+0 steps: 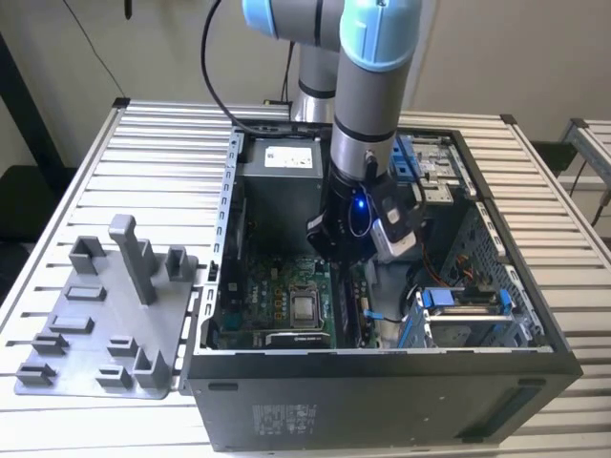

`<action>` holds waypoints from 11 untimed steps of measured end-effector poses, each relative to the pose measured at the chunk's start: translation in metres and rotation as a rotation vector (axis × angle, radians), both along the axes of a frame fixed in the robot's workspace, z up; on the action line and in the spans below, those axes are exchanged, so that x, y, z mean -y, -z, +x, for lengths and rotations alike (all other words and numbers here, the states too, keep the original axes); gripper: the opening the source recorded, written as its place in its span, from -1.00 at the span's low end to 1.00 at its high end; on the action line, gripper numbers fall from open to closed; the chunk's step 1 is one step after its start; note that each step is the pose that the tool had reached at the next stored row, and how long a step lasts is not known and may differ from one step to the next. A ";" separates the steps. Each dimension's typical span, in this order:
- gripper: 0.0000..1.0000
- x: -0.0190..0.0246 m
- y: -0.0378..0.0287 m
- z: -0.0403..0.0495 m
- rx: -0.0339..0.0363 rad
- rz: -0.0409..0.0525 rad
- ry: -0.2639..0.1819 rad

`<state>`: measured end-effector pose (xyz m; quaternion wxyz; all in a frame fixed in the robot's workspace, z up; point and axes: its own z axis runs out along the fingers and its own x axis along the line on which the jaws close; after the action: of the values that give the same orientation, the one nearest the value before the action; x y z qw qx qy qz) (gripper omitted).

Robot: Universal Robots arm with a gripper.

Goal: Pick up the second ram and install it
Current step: 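Insert the second ram into the second slot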

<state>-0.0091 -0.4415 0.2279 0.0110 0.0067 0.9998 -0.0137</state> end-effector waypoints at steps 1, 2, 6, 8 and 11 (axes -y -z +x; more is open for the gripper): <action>-0.73 0.0000 0.0003 -0.0004 -0.0001 -0.0002 0.000; -0.73 0.0001 0.0006 -0.0008 -0.0001 -0.0004 0.000; -0.73 0.0000 0.0012 -0.0010 -0.0017 -0.0005 0.000; -0.73 0.0000 0.0014 -0.0010 -0.0019 -0.0003 0.000; -0.73 0.0001 0.0014 -0.0011 -0.0019 -0.0004 0.001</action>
<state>-0.0102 -0.4416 0.2265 0.0101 0.0071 0.9998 -0.0139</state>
